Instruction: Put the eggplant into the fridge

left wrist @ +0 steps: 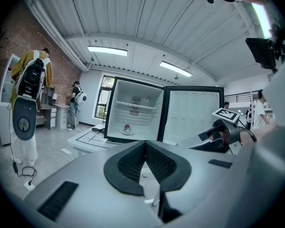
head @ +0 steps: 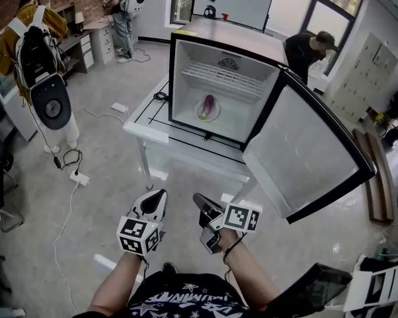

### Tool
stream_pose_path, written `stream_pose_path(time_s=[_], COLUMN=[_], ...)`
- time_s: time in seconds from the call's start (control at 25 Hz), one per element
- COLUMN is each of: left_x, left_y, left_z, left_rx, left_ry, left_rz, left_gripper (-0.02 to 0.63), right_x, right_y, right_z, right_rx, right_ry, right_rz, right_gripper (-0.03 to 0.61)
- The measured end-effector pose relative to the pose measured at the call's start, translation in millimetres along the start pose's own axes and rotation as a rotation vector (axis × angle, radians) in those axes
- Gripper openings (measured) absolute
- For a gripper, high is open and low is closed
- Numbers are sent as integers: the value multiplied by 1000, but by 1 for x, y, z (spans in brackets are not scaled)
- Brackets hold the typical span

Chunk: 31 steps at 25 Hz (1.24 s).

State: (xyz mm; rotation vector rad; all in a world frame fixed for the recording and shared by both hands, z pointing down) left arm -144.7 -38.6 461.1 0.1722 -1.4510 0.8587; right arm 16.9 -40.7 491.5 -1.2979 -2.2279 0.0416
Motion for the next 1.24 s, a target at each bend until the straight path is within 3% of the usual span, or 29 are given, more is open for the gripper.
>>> stream_pose_path(time_s=[0.56, 1.24], left_x=[12, 44], left_y=[0, 28], left_z=[-92, -173], left_rx=[-36, -76], left_ry=[16, 31], left_rz=[14, 26], left_gripper=[9, 9], right_x=[20, 67], right_y=[74, 147], right_z=[-15, -15], right_rx=[-26, -34], right_ry=[15, 69], right_rz=[85, 153], right_gripper=[6, 6])
Point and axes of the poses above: the fingertips, and each gripper's own axes: y backward along the fingers, z to its left, x out of its underside, the point moved 5 cm from there along y, backward along the fingers, and after that the axes turned 13 degrees about z, right-handed, at the moved point
